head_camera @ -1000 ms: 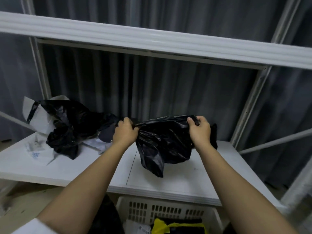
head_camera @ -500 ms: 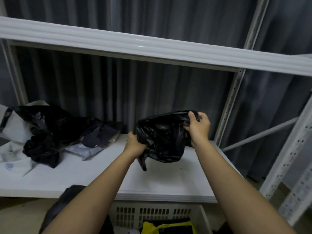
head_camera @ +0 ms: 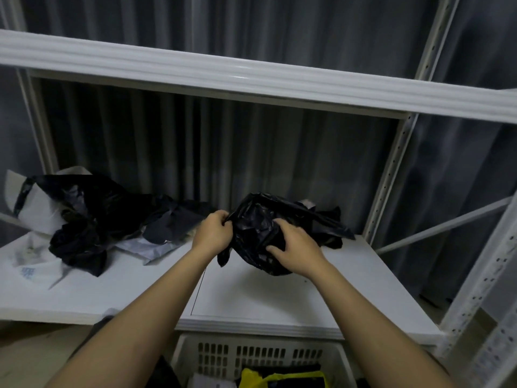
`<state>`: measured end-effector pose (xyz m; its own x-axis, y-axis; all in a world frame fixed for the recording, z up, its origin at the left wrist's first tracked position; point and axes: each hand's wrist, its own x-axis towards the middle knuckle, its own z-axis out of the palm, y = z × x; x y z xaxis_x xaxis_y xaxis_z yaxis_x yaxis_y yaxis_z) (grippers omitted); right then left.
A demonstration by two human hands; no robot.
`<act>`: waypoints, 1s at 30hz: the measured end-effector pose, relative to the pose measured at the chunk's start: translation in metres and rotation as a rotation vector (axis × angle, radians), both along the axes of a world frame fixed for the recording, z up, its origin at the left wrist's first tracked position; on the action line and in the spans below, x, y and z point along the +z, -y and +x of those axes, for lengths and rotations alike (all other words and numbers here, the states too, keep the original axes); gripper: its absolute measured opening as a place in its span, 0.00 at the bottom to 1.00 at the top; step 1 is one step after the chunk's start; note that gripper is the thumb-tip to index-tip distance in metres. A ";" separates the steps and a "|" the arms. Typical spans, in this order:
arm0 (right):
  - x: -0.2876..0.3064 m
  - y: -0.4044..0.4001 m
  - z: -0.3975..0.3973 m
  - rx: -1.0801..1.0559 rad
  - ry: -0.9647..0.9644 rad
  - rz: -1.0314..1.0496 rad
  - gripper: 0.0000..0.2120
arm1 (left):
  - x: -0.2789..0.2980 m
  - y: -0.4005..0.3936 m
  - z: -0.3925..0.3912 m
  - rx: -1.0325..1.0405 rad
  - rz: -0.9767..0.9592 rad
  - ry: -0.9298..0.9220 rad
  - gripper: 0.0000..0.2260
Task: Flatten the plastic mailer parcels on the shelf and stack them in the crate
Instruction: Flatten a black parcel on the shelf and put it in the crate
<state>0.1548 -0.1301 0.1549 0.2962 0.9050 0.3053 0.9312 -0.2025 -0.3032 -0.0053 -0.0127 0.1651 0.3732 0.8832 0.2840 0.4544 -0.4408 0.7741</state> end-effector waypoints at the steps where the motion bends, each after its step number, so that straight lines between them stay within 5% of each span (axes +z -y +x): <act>1: -0.004 -0.002 0.001 -0.003 -0.090 0.008 0.24 | 0.000 0.001 0.000 -0.012 -0.001 -0.026 0.08; 5: -0.008 -0.011 0.007 -0.085 -0.332 0.219 0.09 | 0.000 0.007 -0.004 -0.160 -0.102 -0.067 0.18; 8: -0.002 -0.016 0.009 -0.114 -0.420 0.183 0.09 | -0.007 0.006 -0.010 -0.316 -0.114 -0.134 0.33; 12: 0.008 -0.013 0.013 -0.050 -0.541 0.143 0.12 | -0.019 -0.003 -0.009 -0.067 0.260 -0.429 0.22; 16: 0.014 -0.004 0.038 -0.113 -0.127 0.109 0.10 | -0.017 -0.018 -0.020 0.075 0.349 -0.768 0.20; 19: 0.021 0.005 0.054 -0.280 -0.028 0.207 0.12 | -0.019 -0.031 -0.029 0.081 0.313 -0.889 0.18; 22: 0.024 0.004 0.056 -0.305 0.000 0.321 0.13 | -0.018 -0.034 -0.025 0.035 0.255 -0.823 0.19; 26: 0.033 -0.007 0.041 -0.167 0.097 0.381 0.11 | -0.002 -0.015 0.001 -0.259 0.179 -0.423 0.30; 30: 0.041 -0.022 0.014 0.025 0.110 0.345 0.10 | 0.015 0.013 0.046 -0.366 0.176 -0.138 0.26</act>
<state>0.1692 -0.1080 0.1956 0.2235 0.7495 0.6231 0.9654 -0.0820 -0.2477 0.0402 -0.0253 0.1804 0.6977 0.6285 0.3437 0.3377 -0.7118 0.6159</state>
